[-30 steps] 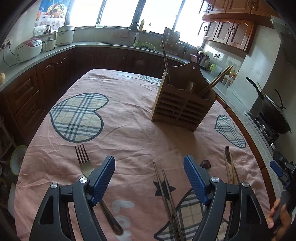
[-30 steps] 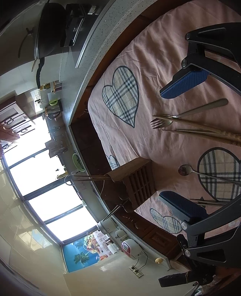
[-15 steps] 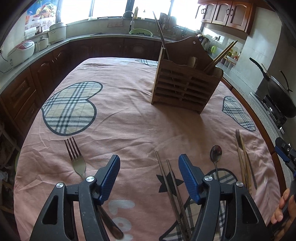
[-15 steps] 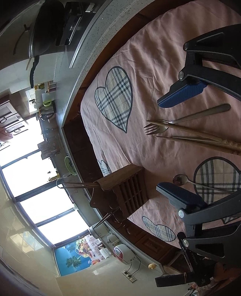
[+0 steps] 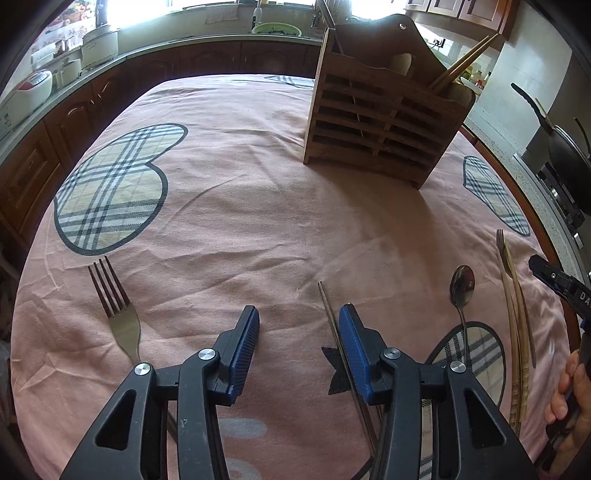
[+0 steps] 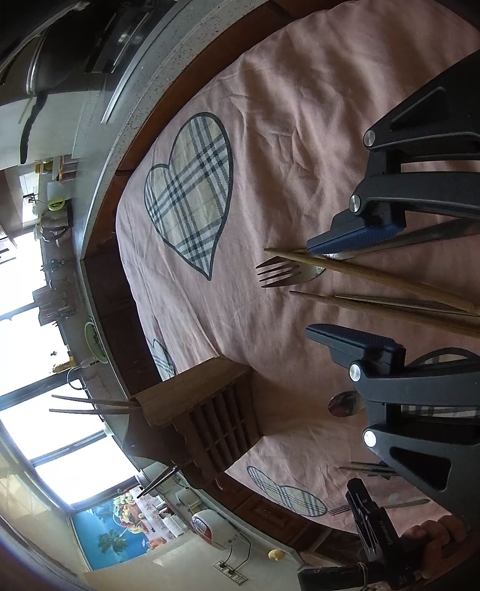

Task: Organize utensils
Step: 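Move both tools back down toward the remaining utensils, then close the left tool on a thin chopstick while the right tool closes on a bamboo chopstick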

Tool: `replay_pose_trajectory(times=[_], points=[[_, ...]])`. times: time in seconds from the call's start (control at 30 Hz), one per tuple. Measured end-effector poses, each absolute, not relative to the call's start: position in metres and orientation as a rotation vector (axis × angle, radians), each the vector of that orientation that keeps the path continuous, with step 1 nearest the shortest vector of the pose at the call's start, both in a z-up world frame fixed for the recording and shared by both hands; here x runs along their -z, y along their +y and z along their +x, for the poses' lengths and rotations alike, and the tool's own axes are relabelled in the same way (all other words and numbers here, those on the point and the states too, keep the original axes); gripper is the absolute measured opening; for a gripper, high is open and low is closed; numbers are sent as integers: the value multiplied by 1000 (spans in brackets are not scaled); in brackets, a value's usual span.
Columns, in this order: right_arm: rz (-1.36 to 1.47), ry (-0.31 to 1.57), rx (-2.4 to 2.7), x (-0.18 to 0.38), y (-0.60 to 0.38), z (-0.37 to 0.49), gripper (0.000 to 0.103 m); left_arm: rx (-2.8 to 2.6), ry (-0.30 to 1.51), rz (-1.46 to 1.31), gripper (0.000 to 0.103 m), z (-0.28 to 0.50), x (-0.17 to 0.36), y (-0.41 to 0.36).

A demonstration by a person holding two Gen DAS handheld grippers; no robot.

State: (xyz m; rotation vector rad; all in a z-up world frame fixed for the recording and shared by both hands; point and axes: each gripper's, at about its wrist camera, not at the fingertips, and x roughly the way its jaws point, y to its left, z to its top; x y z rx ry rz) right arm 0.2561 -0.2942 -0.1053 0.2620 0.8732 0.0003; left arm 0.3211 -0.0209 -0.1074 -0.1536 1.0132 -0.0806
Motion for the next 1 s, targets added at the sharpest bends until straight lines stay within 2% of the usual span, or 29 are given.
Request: replay_pose_trajectory(times=[0.1,0.4,0.47,0.53,0.63,1.0], points=[[257,904,12,114,-299,268,29,82,1024,-148,43,327,111,-23],[235,968,22,133,-304,300,27,92,1037,-101,41,342,117,-32],[230,973,24,137,-303,303,20,93,1038,-83,37,344,118,-34],[220,966,34,137,-303,304,11,101,1037,-65,20,346,119,-37],[229,959,31,136,-304,302,7,126,1038,-47,7,347,120,-43],[242,866,-18,96,-295,281,6,182,989,-155,3,329,96,-24]])
